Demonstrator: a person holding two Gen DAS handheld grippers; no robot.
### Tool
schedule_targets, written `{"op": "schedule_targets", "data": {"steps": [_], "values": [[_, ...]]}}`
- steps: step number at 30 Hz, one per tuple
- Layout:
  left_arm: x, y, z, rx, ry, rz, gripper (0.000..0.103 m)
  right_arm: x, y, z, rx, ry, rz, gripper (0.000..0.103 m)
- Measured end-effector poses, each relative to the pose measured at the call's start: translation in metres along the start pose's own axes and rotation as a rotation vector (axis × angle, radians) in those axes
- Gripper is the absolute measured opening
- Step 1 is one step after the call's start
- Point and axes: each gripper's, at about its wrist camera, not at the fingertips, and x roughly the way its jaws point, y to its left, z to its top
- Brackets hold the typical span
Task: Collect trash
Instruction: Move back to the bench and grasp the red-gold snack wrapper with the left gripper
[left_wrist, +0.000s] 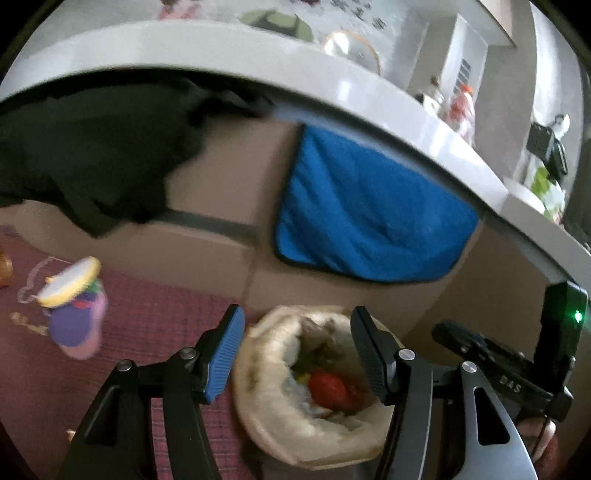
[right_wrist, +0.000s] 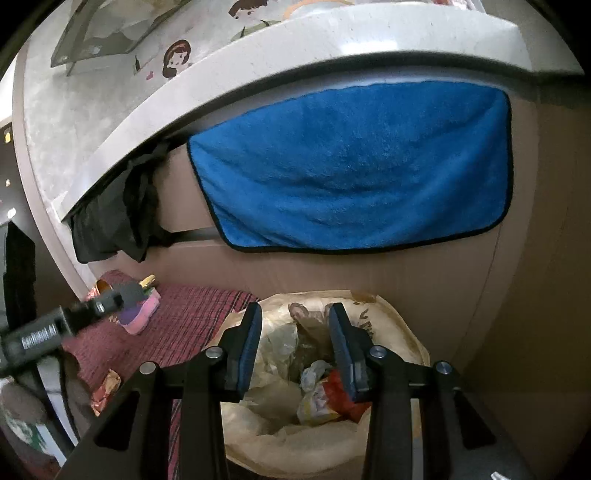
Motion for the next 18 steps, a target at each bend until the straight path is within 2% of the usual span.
{"op": "schedule_targets", "data": {"steps": [4, 8, 15, 18], "values": [[-0.031, 0.027, -0.003, 0.002, -0.041, 0.072, 0.061, -0.008, 0.014, -0.002, -0.012, -0.001, 0.012, 0.036], [-0.05, 0.058, -0.016, 0.007, -0.018, 0.134, 0.061, -0.013, 0.039, -0.008, -0.031, -0.007, 0.051, 0.036], [-0.081, 0.129, -0.071, -0.06, 0.122, 0.194, 0.061, -0.001, 0.09, -0.032, -0.094, 0.034, 0.124, 0.036], [-0.084, 0.14, -0.096, -0.072, 0.175, 0.212, 0.061, 0.006, 0.104, -0.042, -0.115, 0.055, 0.135, 0.036]]}}
